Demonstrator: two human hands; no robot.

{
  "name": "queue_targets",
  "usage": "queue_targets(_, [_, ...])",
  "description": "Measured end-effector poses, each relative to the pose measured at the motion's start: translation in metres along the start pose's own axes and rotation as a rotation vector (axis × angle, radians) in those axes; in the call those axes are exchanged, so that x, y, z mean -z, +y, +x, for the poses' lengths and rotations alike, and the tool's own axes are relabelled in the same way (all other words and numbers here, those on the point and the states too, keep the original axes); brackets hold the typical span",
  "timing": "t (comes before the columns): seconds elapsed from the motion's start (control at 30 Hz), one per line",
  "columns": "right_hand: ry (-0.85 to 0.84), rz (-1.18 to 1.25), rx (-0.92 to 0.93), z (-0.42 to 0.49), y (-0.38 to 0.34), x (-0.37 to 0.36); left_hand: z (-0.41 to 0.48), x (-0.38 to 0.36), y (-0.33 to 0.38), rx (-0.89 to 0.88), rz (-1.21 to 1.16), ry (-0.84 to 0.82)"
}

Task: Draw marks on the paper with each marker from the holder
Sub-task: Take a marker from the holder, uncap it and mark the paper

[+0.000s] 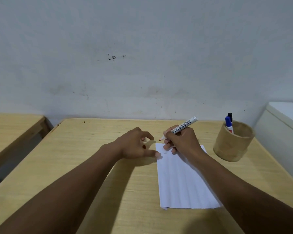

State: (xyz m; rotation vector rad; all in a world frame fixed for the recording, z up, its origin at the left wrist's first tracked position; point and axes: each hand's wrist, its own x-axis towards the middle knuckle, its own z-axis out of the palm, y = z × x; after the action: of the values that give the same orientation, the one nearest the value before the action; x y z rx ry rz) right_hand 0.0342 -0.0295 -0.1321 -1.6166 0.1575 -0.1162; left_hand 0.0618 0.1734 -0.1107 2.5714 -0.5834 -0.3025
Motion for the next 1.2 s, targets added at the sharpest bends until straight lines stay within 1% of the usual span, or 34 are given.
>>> queue_targets(0.13, [-0.016, -0.059, 0.015, -0.001, 0.007, -0.002, 0.000, -0.014, -0.003, -0.043, 0.183, 0.023])
queue_targets(0.2, [-0.018, -0.103, 0.022, -0.002, 0.010, -0.004, 0.000, -0.017, -0.005, -0.040, 0.212, 0.033])
queue_targets(0.53, [-0.064, -0.174, 0.115, 0.002, 0.022, -0.006, 0.001, -0.018, -0.007, -0.024, 0.202, 0.042])
queue_targets(0.77, [-0.080, -0.208, 0.103, 0.002, 0.021, -0.006, 0.001, -0.016, -0.006, -0.009, 0.170, 0.019])
queue_targets(0.83, [-0.069, -0.186, 0.089, 0.001, 0.019, -0.006, 0.001, -0.016, -0.004, 0.003, 0.164, 0.007])
queue_targets(0.9, [-0.016, -0.136, 0.063, 0.000, 0.016, -0.006, 0.001, -0.016, -0.004, 0.019, 0.151, -0.006])
queue_targets(1.03, [0.068, 0.091, -0.051, 0.001, 0.004, 0.000, 0.002, -0.006, -0.010, 0.030, -0.050, 0.001])
queue_targets(1.1, [0.094, 0.154, -0.079, 0.000, -0.004, 0.004, 0.002, 0.000, -0.015, 0.012, -0.101, 0.036])
queue_targets(1.2, [0.125, 0.176, -0.047, 0.000, -0.019, 0.009, 0.002, 0.002, -0.018, -0.018, -0.143, 0.107])
